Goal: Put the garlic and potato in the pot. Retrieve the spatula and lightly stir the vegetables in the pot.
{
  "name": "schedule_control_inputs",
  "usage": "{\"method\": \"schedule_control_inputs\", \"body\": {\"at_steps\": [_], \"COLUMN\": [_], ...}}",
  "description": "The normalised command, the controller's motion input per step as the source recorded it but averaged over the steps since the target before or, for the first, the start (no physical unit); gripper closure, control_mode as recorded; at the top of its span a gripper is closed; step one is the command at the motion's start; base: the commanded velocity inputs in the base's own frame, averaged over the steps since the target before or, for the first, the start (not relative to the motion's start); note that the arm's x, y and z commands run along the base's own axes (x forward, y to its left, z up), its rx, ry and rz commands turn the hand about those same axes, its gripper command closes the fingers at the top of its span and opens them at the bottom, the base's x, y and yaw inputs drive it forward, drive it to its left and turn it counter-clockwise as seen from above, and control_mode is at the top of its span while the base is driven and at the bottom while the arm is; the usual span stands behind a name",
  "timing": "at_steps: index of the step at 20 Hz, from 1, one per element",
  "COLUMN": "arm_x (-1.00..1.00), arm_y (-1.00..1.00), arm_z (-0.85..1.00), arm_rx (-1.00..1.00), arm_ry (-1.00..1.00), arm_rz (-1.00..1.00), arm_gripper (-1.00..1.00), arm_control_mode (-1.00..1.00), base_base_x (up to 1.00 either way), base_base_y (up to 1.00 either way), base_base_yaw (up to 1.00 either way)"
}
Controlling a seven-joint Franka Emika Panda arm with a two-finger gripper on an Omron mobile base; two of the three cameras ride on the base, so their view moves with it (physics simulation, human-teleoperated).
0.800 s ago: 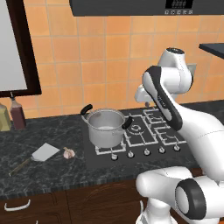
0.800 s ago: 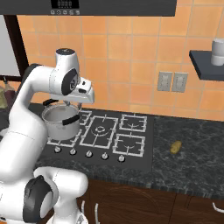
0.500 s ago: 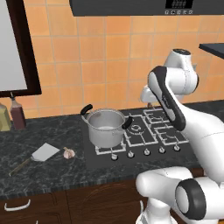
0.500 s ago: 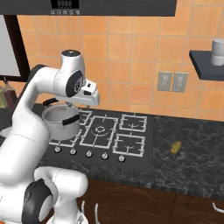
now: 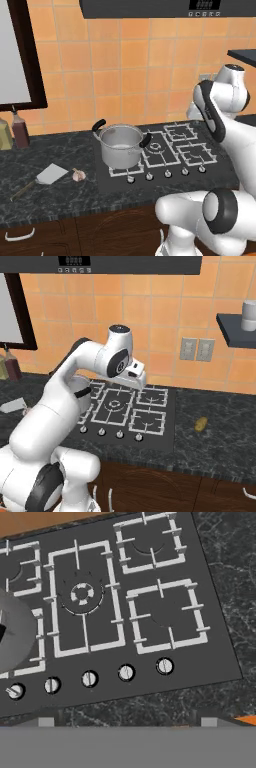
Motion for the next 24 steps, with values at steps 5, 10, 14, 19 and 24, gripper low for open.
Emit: {"method": "schedule_control_inputs", "body": {"at_steps": [5,10,14,19,24], "arm_x": [0.45,0.49,0.36,0.48,0.34], "arm_y": [-1.00,-1.00,-1.00,-0.98,-0.62], "arm_z": [-0.42,-0.60,-0.39,-0.26,-0.43], "arm_rx": [0.00,0.00,0.00,0.00,0.00], "arm_ry": [0.11,0.12,0.19,0.24,0.11], "arm_rz": [-0.18,-0.12,-0.07,-0.02,0.00], "arm_gripper": [-1.00,-1.00,-1.00,-1.00,-1.00], "arm_control_mode": [-1.00,-1.00,-1.00,-1.00,-1.00], "base_base_x": [0.00,0.00,0.00,0.00,0.00], "base_base_y": [0.00,0.00,0.00,0.00,0.00], "base_base_yaw": [0.00,0.00,0.00,0.00,0.00]}}
